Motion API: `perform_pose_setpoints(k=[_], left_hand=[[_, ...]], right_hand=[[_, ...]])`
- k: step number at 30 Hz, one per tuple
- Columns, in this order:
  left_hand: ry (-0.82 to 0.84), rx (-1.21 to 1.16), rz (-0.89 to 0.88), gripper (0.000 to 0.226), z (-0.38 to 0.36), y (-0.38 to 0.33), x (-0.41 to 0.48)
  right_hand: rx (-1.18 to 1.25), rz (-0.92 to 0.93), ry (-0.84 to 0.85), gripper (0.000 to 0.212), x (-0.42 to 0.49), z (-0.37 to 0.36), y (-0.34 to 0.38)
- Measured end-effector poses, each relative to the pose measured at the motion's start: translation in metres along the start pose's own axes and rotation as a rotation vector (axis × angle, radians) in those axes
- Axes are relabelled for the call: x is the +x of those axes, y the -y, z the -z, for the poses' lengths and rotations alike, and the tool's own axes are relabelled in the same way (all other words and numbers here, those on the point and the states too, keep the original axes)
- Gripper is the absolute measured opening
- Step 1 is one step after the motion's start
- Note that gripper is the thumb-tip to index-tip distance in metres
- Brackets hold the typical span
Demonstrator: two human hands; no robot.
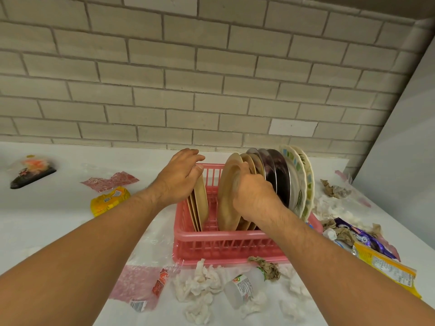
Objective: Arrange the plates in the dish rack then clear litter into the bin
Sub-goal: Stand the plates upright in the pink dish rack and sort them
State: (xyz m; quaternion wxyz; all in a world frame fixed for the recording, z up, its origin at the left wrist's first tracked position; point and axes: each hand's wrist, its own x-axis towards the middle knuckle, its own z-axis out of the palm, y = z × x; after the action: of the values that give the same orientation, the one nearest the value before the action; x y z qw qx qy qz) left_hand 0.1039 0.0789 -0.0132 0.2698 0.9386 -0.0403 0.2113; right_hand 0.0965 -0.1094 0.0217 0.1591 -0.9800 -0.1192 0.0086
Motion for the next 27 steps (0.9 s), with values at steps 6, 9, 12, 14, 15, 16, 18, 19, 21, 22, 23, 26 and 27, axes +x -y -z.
perform_pose_setpoints(k=[6, 9, 12, 14, 15, 16, 18, 19, 21, 22, 23, 26, 27], left_hand=[[0.002, 0.001, -0.002, 0.040, -0.001, 0.000, 0.000], [0.006, 0.005, 0.002, 0.040, -0.001, 0.000, 0.001], [0.001, 0.001, 0.000, 0.040, -0.001, 0.001, 0.000], [0.000, 0.000, -0.001, 0.040, -0.001, 0.001, 0.000], [0.001, 0.000, 0.001, 0.040, -0.001, 0.001, 0.000], [0.001, 0.000, 0.003, 0.040, -0.001, 0.001, 0.000], [0.003, -0.002, 0.005, 0.040, -0.001, 0.001, 0.000], [0.002, -0.004, 0.005, 0.041, -0.001, 0.001, 0.000], [-0.001, -0.014, 0.010, 0.041, -0.001, -0.001, -0.001], [-0.003, -0.025, 0.012, 0.041, -0.001, -0.002, -0.001], [-0.006, -0.042, 0.014, 0.041, 0.000, -0.002, -0.002], [-0.015, -0.127, 0.028, 0.041, 0.001, -0.004, -0.004], [-0.021, -0.163, 0.037, 0.040, 0.002, -0.004, -0.005]], right_hand=[[-0.055, -0.006, 0.044, 0.093, -0.009, 0.006, -0.002], [-0.050, 0.004, 0.032, 0.091, -0.010, 0.004, -0.005], [-0.042, 0.022, 0.015, 0.088, -0.012, 0.003, -0.008], [-0.050, 0.026, 0.006, 0.086, -0.012, 0.003, -0.009], [-0.045, 0.025, 0.000, 0.085, -0.011, 0.004, -0.010], [-0.040, 0.025, -0.007, 0.084, -0.010, 0.004, -0.011], [-0.042, 0.030, -0.028, 0.078, -0.009, 0.005, -0.012], [-0.047, 0.036, -0.044, 0.074, -0.009, 0.006, -0.012], [-0.075, 0.064, -0.079, 0.060, -0.009, 0.012, -0.012], [-0.095, 0.085, -0.105, 0.051, -0.010, 0.016, -0.011], [-0.108, 0.110, -0.135, 0.043, -0.011, 0.019, -0.009], [-0.074, 0.196, -0.206, 0.035, -0.013, 0.021, -0.003], [-0.044, 0.219, -0.200, 0.034, -0.014, 0.019, -0.001]])
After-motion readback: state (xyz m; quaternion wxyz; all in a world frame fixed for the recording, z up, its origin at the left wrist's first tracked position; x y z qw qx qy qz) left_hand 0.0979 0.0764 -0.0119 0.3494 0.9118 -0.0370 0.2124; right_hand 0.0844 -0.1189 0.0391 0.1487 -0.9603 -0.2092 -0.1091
